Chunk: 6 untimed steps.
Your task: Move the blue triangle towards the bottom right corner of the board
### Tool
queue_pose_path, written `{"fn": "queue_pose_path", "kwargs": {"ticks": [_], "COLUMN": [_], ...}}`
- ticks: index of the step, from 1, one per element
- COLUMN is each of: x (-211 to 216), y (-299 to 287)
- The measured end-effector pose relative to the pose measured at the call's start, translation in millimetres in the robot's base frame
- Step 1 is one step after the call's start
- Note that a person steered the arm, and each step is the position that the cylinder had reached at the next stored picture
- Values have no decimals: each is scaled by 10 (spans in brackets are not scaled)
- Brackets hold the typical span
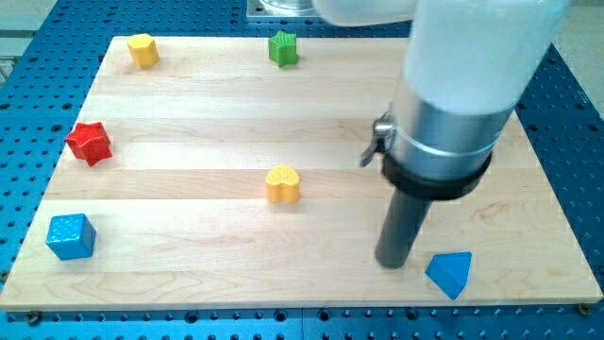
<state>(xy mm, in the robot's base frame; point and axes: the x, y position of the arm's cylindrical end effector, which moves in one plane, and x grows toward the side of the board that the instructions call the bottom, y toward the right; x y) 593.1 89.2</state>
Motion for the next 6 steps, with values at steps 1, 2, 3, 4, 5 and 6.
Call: {"fn": "queue_pose_path", "kwargs": {"ticks": [1,2,3,4,5,6], "x": [258,247,245,256,259,251], "y": [221,854,1157,556,-331,-1676]}}
